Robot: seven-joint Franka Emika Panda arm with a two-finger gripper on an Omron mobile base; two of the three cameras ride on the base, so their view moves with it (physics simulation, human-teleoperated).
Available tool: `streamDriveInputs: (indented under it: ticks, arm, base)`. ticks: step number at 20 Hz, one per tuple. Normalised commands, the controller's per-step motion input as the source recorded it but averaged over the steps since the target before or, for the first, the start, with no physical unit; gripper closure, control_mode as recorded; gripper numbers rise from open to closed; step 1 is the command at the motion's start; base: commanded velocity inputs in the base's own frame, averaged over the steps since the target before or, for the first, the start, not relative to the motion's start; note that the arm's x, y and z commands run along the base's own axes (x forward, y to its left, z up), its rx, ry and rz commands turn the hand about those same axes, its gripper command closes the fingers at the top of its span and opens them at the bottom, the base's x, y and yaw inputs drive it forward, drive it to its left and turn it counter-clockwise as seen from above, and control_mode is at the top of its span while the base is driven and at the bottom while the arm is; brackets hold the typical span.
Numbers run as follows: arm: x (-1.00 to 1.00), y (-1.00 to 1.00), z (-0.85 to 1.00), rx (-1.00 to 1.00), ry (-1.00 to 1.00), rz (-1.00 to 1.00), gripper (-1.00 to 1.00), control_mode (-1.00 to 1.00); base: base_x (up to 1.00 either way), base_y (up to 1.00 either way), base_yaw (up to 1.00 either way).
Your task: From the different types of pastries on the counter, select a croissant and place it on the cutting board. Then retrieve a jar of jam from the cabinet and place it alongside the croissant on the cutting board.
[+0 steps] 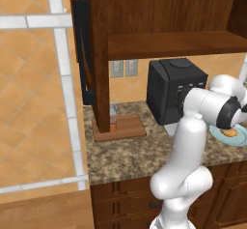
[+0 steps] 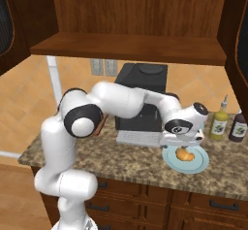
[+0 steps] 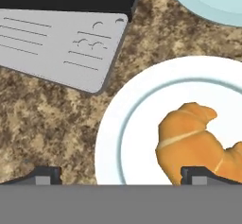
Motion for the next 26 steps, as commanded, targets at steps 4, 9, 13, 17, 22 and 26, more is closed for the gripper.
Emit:
streamDriveInputs:
  ticks: [4,9,13,17,22,26]
  arm:
    - [0.01,-0.46,-0.51,-0.11,0.0,0.11,-1.0,-1.0]
    - [0.14,-0.02,0.0,0.0,-0.01,0.01,-1.0,-1.0]
    - [0.26,-0.02,0.0,-0.05,-0.05,0.02,-1.0,-1.0]
    - [-0.06,0.06,-0.45,-0.08,-0.02,0.12,-1.0,-1.0]
    - [-0.1,0.21,-0.14,0.0,-0.01,0.07,-1.0,-1.0]
    - [0.0,0.26,-0.17,0.0,-0.01,0.08,-1.0,-1.0]
  base:
    - [0.0,0.0,0.0]
    - [0.0,0.0,0.0]
    - [0.0,0.0,0.0]
    - [0.0,0.0,0.0]
    - [0.0,0.0,0.0]
    - [0.0,0.0,0.0]
